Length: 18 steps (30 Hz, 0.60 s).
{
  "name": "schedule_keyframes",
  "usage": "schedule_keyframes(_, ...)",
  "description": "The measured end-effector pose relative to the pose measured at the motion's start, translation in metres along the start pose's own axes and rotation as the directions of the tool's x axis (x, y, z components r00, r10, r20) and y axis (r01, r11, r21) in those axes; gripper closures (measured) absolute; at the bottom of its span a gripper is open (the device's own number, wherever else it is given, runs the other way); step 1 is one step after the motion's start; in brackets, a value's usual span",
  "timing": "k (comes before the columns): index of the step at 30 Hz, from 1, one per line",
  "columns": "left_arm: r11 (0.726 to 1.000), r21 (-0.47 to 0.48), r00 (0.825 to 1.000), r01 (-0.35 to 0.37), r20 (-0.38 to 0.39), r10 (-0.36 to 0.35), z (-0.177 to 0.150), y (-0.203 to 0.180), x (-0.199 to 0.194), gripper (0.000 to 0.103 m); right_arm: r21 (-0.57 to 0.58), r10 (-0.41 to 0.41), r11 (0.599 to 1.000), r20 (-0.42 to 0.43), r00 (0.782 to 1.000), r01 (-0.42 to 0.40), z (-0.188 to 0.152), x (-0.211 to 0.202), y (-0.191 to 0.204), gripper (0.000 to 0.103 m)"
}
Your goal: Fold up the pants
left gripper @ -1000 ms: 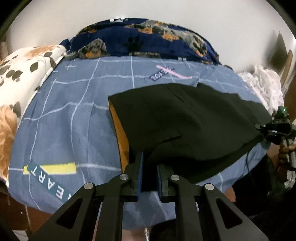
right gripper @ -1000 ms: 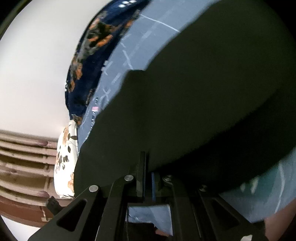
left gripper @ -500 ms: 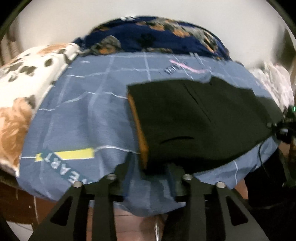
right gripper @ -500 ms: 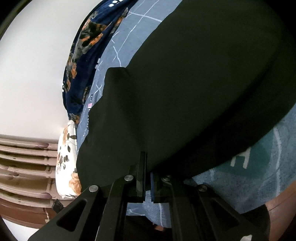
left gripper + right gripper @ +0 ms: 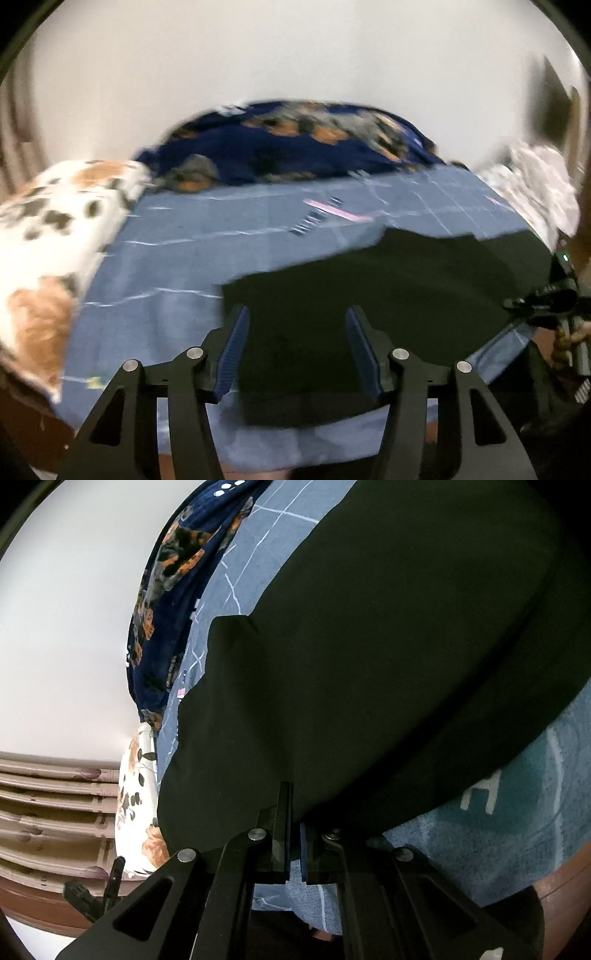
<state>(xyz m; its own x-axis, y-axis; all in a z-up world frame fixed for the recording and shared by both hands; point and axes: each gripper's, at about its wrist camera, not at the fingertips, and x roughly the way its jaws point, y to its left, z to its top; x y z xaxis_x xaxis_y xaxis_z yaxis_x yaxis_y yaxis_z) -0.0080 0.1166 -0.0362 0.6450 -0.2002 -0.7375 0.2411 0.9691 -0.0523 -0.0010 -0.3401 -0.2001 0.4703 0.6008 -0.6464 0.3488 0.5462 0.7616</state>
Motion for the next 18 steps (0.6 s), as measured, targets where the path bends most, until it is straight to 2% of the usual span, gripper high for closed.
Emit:
schedule_keyframes(2, 0.998, 0.033, 0.997, 0.052, -0.055, -0.050, -0.005, -0.018, 0.028, 0.047, 0.000, 0.002, 1.000, -0.002, 1.000, -0.002, 0.001, 0.000, 0.000, 0.100)
schedule_keyframes(5, 0.993, 0.073, 0.989, 0.089, -0.126, -0.079, -0.014, -0.035, 0.061, 0.047, 0.030, 0.030, 0.999, -0.009, 1.000, -0.030, 0.005, -0.004, -0.004, 0.096)
schedule_keyframes(8, 0.991, 0.070, 0.972, 0.117, -0.213, -0.100, -0.024, -0.045, 0.089, 0.048, 0.042, 0.040, 0.998, 0.023, 0.999, -0.041, 0.017, -0.020, -0.010, 0.092)
schedule_keyframes(13, 0.991, 0.069, 0.968, 0.113, -0.231, -0.094, -0.034, -0.051, 0.097, 0.048, 0.094, 0.063, 0.993, 0.135, 0.989, -0.076, 0.051, -0.061, -0.038, 0.081)
schedule_keyframes(18, 0.991, 0.068, 0.969, 0.114, -0.228, -0.095, -0.038, -0.050, 0.097, 0.048, 0.176, 0.048, 0.979, 0.301, 0.953, -0.105, 0.102, -0.112, -0.092, 0.077)
